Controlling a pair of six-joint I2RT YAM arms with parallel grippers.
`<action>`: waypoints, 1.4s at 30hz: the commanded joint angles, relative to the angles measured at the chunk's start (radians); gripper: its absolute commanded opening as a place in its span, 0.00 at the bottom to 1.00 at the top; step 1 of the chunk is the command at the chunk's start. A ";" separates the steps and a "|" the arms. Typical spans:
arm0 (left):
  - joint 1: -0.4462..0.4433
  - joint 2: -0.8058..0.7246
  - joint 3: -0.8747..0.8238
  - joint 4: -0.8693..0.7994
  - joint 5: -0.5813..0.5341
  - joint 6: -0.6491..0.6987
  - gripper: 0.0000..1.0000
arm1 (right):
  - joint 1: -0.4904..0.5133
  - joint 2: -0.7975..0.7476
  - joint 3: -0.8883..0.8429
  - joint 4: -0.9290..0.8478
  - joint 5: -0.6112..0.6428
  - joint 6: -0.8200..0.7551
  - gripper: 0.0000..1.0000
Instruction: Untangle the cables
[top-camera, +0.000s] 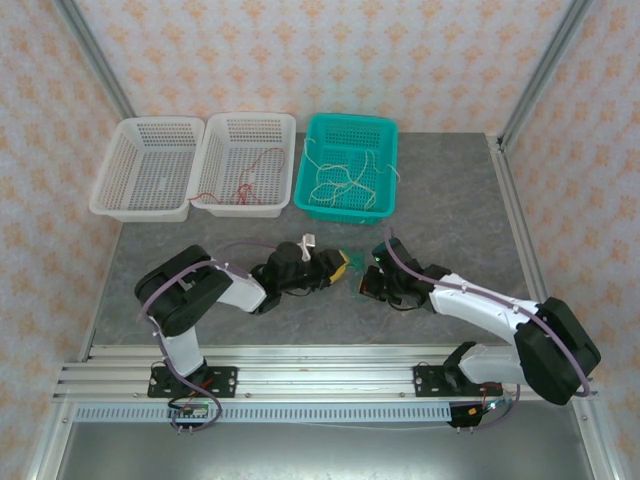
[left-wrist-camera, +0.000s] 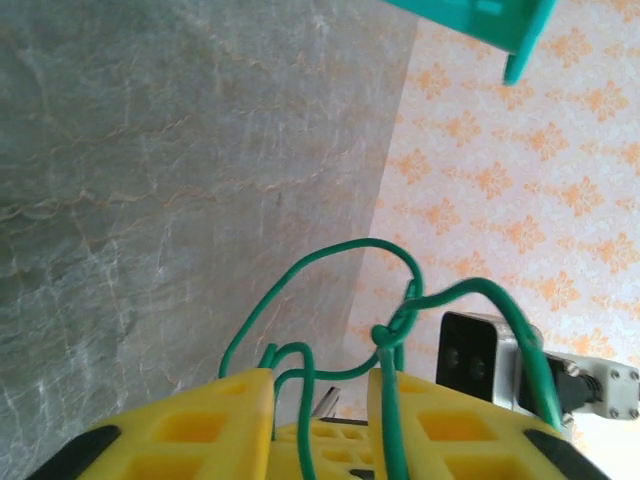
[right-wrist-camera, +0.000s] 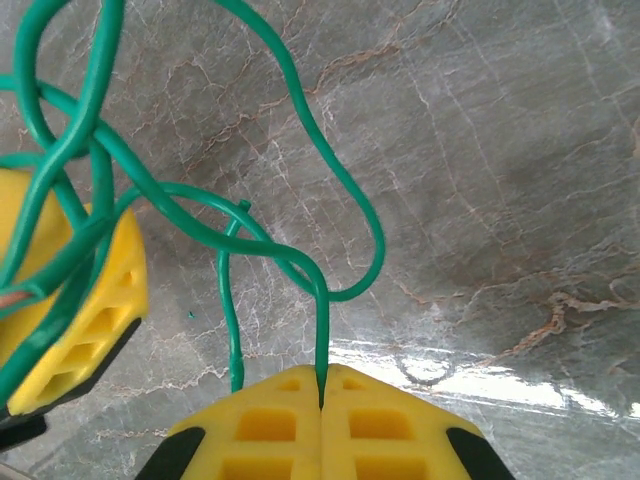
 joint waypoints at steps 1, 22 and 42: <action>-0.012 0.006 0.022 0.067 0.016 -0.011 0.21 | -0.003 -0.021 -0.013 0.013 0.012 0.013 0.00; -0.002 -0.217 0.047 -0.300 -0.025 0.256 0.43 | -0.005 -0.076 -0.031 -0.013 0.077 0.020 0.00; 0.066 -0.301 0.062 -0.425 -0.036 0.316 0.31 | -0.006 -0.074 -0.016 -0.016 0.076 0.026 0.00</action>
